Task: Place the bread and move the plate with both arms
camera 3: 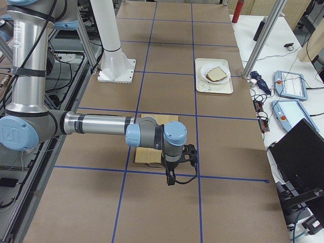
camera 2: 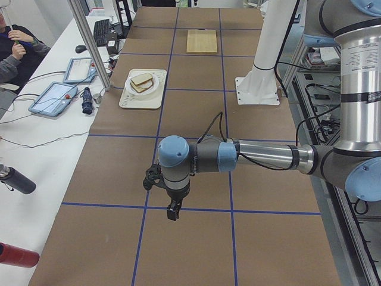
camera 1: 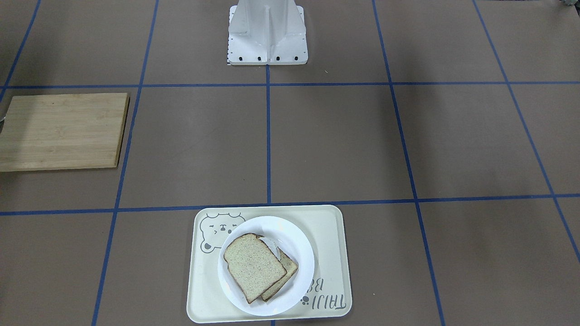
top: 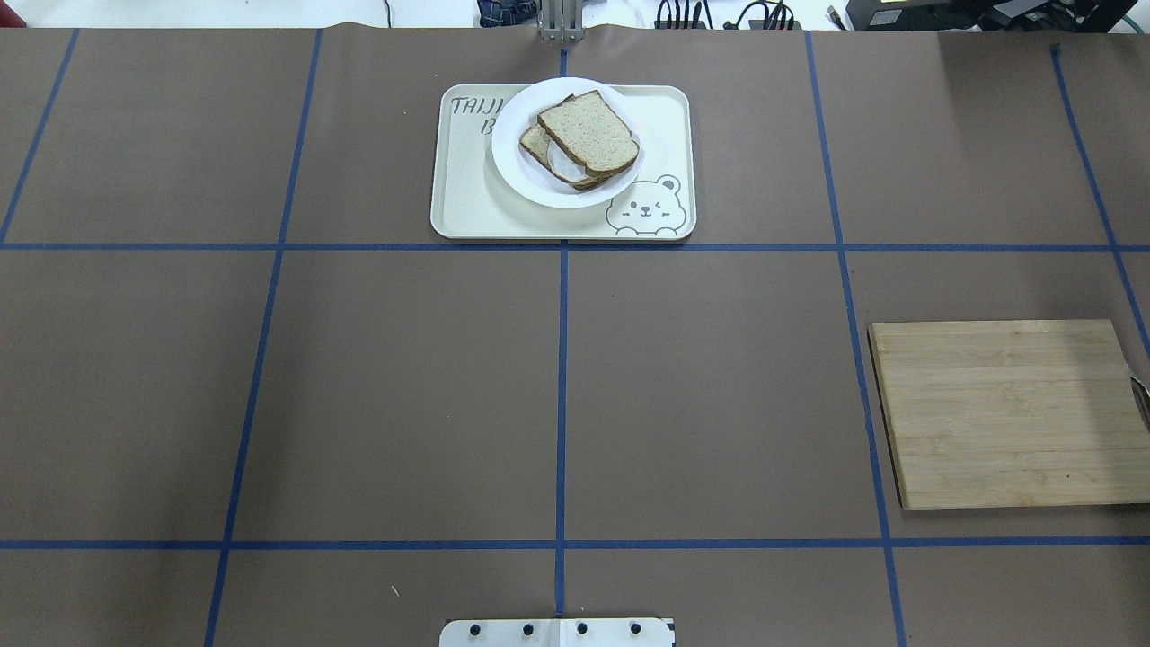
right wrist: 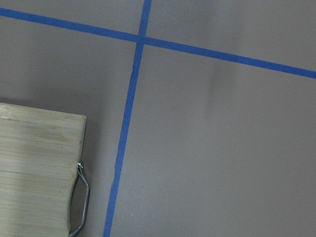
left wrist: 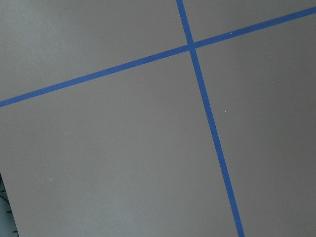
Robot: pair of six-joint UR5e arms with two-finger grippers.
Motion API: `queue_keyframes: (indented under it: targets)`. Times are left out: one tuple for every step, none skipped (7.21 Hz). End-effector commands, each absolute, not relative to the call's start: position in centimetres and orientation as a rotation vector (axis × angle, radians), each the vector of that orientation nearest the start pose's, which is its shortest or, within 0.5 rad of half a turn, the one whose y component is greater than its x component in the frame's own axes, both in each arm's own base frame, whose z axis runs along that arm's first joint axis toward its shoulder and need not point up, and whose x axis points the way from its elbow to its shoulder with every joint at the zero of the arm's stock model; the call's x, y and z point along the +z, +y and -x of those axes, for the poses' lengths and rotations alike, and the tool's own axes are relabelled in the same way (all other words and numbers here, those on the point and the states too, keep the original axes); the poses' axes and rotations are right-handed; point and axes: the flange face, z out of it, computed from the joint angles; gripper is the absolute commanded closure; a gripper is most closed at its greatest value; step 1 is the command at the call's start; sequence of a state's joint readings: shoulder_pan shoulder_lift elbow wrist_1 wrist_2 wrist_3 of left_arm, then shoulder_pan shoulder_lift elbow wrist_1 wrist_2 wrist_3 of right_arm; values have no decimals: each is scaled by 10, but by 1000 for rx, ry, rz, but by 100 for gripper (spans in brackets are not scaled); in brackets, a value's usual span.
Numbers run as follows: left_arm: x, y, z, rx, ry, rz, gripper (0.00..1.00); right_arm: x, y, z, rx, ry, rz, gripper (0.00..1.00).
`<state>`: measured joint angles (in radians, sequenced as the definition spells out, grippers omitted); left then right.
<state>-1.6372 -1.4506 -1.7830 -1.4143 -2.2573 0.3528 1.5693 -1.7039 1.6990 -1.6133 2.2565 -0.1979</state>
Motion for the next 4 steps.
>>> queue_keyframes:
  targets:
    - [634, -426, 98, 251, 688, -77, 2, 666, -434, -70, -177, -687, -26, 0]
    - [635, -425, 98, 251, 688, -75, 2, 665, -435, -70, -177, -687, -28, 0]
    - [637, -425, 98, 249, 688, -71, 2, 667, -435, -70, -176, -688, -23, 0]
    - [638, -425, 98, 249, 688, -71, 2, 667, -435, -70, -176, -688, -23, 0]
